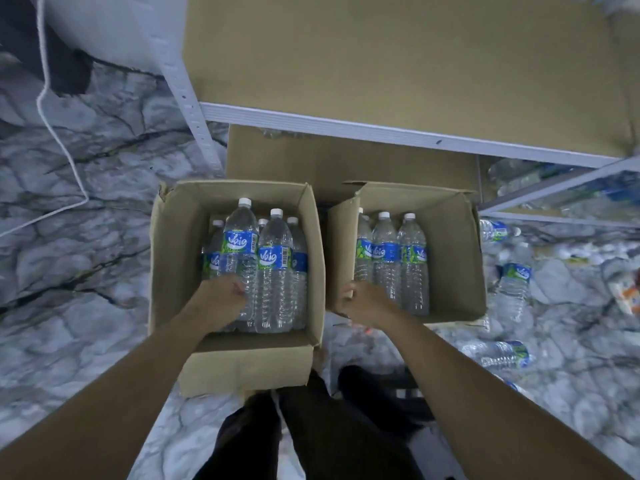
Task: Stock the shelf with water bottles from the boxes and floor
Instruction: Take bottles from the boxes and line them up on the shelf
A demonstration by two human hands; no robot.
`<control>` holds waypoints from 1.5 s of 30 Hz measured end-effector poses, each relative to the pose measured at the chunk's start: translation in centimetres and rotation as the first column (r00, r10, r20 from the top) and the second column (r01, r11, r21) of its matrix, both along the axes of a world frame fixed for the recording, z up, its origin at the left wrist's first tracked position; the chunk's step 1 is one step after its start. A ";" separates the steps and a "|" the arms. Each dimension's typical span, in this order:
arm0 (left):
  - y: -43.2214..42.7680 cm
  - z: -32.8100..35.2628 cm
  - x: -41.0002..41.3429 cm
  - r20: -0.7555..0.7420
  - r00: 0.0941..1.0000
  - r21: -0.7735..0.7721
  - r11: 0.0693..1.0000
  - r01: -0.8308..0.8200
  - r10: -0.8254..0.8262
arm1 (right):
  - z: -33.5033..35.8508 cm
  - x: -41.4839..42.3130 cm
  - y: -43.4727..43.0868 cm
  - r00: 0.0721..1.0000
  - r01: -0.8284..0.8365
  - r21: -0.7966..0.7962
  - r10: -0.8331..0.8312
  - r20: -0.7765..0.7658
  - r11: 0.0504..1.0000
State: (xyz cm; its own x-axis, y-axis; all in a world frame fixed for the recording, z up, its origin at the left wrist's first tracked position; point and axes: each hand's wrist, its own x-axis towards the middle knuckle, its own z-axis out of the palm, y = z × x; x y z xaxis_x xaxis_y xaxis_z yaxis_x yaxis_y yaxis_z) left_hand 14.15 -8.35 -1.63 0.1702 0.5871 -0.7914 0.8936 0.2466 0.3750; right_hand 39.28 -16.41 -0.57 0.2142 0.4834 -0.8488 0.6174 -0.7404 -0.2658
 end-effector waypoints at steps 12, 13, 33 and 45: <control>0.3 4.5 11.8 0.244 0.970 -0.018 1.000 -0.018 0.022 | 3.4 9.9 -1.2 0.997 -0.071 -0.052 0.072 0.027 0.996; 0.2 4.4 13.1 0.245 0.969 -0.019 1.000 -0.023 0.027 | 3.0 11.1 -1.3 0.997 -0.071 -0.061 0.072 0.029 0.996; -2.3 -10.5 33.5 0.027 0.961 -0.108 0.956 -0.273 0.277 | -11.0 25.6 -1.6 0.981 0.134 0.013 -0.131 -0.141 0.991; -4.6 -25.2 33.8 -0.034 0.870 -0.044 0.869 -0.493 0.492 | -23.0 19.5 -2.1 0.950 0.287 0.185 -0.304 0.072 0.940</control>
State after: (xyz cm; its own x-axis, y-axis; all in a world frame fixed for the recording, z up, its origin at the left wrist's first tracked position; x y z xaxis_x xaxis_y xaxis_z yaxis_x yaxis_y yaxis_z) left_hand 47.99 -12.96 -26.83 -0.1476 0.5506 -0.8216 0.6592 0.6741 0.3333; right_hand 58.79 -18.47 -23.57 0.4476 0.5207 -0.7270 0.4070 -0.8425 -0.3529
